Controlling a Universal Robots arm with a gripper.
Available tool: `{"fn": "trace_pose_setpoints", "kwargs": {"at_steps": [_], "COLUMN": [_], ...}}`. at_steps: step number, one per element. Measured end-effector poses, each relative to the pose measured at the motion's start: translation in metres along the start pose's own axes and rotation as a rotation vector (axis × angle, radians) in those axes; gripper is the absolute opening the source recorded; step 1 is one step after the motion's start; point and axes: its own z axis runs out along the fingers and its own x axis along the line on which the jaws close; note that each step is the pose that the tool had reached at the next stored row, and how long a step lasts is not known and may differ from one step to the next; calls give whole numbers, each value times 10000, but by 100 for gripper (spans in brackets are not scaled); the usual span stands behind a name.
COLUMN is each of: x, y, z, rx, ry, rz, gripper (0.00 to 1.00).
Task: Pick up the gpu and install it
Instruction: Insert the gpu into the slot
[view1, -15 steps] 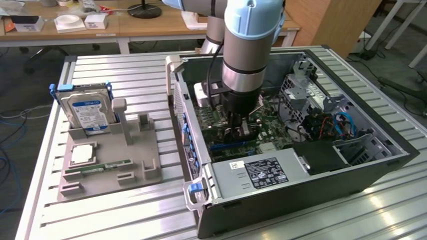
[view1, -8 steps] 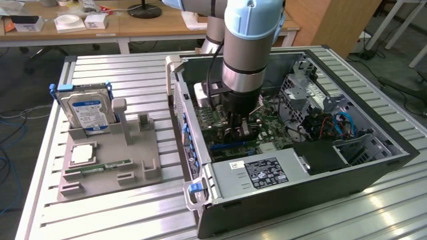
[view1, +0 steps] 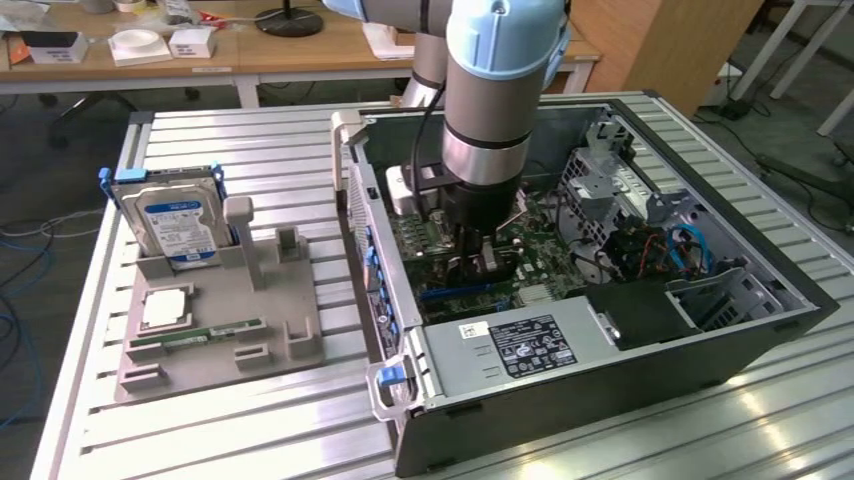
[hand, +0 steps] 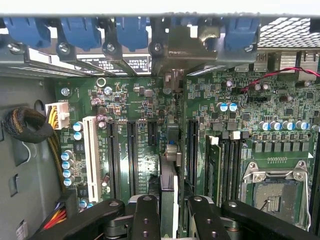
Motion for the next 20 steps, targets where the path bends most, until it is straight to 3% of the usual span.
{"fn": "trace_pose_setpoints", "kwargs": {"at_steps": [20], "x": [-22], "y": [22], "z": [10], "rx": [-1], "ry": [-4], "rz": [0], "gripper": [27]}}
